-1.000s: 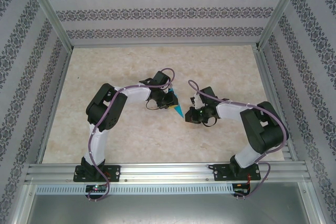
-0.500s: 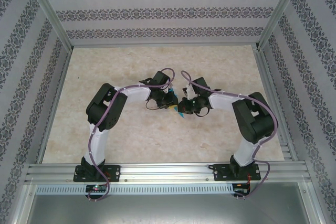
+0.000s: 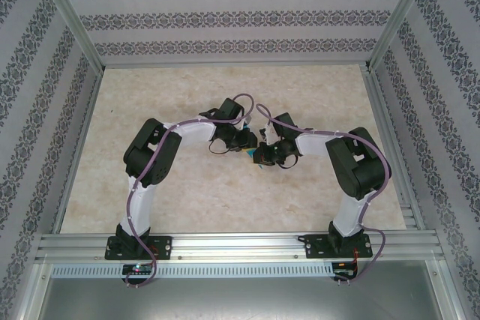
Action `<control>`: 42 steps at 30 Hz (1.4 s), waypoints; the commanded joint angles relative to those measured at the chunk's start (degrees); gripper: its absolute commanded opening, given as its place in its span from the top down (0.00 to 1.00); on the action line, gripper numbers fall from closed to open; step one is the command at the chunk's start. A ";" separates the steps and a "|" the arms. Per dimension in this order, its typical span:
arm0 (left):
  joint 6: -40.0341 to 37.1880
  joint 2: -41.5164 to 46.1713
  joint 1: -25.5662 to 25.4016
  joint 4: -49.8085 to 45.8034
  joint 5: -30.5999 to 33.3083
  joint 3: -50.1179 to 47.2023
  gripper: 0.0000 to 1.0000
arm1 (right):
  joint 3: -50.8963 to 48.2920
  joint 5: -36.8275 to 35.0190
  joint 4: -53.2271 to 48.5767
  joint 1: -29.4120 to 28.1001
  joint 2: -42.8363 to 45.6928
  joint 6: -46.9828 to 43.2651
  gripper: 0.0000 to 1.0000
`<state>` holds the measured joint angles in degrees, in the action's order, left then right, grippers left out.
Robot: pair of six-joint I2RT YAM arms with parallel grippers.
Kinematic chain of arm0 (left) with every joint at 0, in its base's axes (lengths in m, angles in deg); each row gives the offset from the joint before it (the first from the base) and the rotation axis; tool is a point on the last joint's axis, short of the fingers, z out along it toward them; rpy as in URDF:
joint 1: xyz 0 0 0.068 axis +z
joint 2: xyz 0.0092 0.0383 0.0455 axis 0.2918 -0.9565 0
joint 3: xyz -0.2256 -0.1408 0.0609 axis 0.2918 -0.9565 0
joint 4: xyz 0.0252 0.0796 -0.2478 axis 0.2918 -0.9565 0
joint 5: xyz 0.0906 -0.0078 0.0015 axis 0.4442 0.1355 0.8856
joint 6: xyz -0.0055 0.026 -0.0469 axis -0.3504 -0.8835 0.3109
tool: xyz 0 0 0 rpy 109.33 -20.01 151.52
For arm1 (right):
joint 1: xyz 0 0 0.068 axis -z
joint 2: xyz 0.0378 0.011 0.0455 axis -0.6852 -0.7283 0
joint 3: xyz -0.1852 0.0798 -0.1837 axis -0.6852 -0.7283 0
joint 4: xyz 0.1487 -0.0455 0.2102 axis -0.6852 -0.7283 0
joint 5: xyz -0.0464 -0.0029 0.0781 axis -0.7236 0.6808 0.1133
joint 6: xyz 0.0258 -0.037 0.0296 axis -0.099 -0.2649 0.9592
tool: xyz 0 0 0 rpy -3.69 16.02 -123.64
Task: Fold a paper plane with a square sheet of paper (pick it up from the middle)
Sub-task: Fold the wing for the fifth time at the center of the table.
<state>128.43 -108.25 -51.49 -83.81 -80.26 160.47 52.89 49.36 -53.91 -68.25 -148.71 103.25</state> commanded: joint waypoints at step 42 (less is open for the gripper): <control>-10.84 -5.31 13.82 -8.21 11.99 5.61 0.85 | -4.52 -4.10 -6.78 1.96 -7.72 0.54 0.94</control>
<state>118.53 -110.80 -40.80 -90.17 -75.72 164.71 51.95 55.52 -51.68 -66.06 -150.77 103.49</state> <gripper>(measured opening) 0.147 0.066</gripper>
